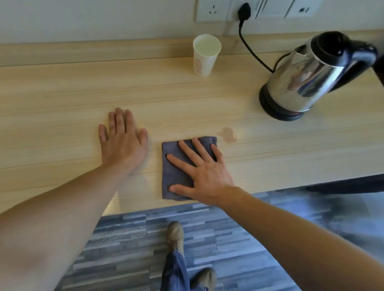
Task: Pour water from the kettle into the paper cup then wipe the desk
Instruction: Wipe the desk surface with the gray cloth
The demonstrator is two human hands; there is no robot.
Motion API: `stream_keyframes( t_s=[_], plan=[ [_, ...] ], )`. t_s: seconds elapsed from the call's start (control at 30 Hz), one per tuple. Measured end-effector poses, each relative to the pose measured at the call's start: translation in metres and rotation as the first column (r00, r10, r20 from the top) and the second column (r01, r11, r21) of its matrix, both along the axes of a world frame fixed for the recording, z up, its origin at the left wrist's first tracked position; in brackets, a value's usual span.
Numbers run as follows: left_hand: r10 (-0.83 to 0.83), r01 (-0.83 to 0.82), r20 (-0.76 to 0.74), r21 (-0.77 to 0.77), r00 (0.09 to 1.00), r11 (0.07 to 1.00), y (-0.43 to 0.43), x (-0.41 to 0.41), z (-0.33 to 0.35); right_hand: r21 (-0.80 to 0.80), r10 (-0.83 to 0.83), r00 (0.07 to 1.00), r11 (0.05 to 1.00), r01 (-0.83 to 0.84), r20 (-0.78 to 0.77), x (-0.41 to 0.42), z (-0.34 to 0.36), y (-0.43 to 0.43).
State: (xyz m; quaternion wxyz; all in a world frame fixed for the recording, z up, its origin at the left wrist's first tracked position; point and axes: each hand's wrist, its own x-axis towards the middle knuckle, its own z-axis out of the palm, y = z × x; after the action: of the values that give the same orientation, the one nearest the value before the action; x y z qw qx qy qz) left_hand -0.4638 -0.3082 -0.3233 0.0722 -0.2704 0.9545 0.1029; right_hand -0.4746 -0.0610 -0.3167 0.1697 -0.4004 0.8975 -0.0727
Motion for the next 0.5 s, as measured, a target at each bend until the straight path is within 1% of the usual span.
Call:
stream_keyframes(
  t_s=[0.07, 0.13, 0.2, 0.27, 0.3, 0.37, 0.43, 0.47, 0.5],
  plan=[
    [-0.007, 0.006, 0.025, 0.025, 1.0, 1.0, -0.002, -0.002, 0.002, -0.006, -0.002, 1.0, 1.0, 0.002, 0.003, 0.013, 0.0, 0.008],
    [-0.018, 0.013, 0.065, 0.068, 0.998, 0.998, -0.005, -0.003, 0.005, -0.046, -0.018, 1.0, 0.999, 0.018, 0.0, 0.025, -0.002, 0.014],
    [-0.021, 0.011, 0.099, 0.105, 0.995, 0.994, -0.006, -0.004, 0.01, -0.118, -0.049, 0.998, 0.992, 0.045, -0.026, 0.039, -0.005, 0.019],
    [-0.023, 0.015, 0.068, 0.105, 0.997, 0.994, 0.001, -0.002, 0.012, -0.224, -0.089, 0.995, 0.972, 0.075, -0.051, 0.052, -0.008, 0.026],
    [-0.04, 0.035, 0.044, 0.103, 0.998, 0.994, 0.008, -0.001, 0.012, -0.276, -0.102, 0.994, 0.957, 0.088, -0.038, 0.057, -0.009, 0.029],
    [-0.113, 0.111, 0.007, 0.12, 0.994, 0.987, 0.026, -0.001, 0.012, -0.343, -0.132, 0.99, 0.928, 0.143, 0.055, 0.064, -0.006, 0.035],
    [-0.165, 0.165, -0.014, 0.157, 0.986, 0.974, 0.043, -0.006, 0.01, -0.385, -0.181, 0.951, 0.883, 0.269, 0.251, 0.063, 0.006, 0.041],
    [-0.177, 0.177, -0.011, 0.171, 0.984, 0.969, 0.05, -0.01, 0.008, -0.391, -0.215, 0.896, 0.842, 0.372, 0.389, 0.059, 0.018, 0.043],
    [-0.182, 0.18, -0.005, 0.172, 0.983, 0.968, 0.055, -0.014, 0.007, -0.365, -0.235, 0.818, 0.806, 0.465, 0.525, 0.052, 0.031, 0.045]
  ],
)
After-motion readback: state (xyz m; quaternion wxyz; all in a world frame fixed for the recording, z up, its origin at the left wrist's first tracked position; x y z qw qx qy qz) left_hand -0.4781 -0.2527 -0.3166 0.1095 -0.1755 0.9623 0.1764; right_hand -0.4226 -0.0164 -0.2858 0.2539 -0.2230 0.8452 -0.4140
